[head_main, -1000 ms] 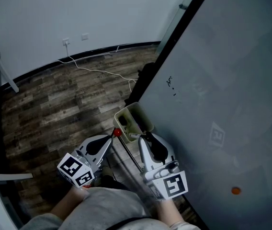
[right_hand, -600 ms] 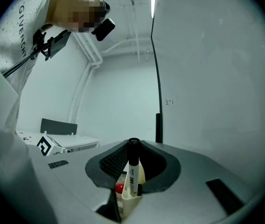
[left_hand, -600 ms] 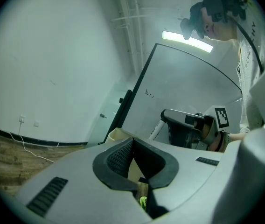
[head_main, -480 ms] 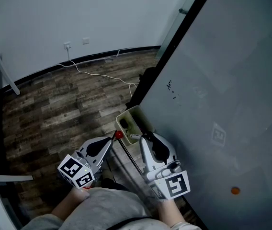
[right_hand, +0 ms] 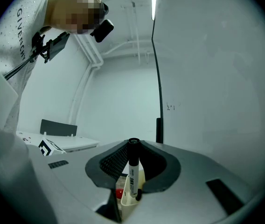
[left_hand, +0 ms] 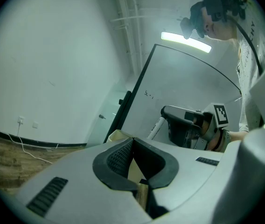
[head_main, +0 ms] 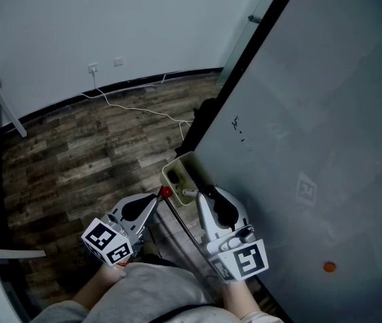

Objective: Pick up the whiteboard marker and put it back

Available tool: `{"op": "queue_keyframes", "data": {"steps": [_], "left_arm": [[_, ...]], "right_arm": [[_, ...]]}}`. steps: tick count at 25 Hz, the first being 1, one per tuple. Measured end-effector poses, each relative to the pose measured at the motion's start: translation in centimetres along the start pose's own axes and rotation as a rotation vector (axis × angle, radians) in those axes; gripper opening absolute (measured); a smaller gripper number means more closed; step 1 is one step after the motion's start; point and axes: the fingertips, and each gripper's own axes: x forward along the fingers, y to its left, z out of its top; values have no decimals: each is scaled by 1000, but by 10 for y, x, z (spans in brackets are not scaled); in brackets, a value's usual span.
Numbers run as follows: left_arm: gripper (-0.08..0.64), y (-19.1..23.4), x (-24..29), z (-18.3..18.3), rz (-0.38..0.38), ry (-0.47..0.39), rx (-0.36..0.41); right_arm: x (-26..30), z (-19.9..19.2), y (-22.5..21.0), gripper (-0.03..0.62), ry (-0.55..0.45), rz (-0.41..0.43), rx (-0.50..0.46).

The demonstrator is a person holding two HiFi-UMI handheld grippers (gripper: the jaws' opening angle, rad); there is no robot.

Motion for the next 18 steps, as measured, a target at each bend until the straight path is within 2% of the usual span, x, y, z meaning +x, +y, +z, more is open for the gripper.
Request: {"op": "queue_keyframes", "data": {"steps": [5,18], "left_arm": [[15,-1,1,2,-10,-8,3],[15,-3,6,1,-30,6,30]], "right_arm": [[3,11,4,83,-22,27,0],[2,15,0,83,-14,17,-25]]}}
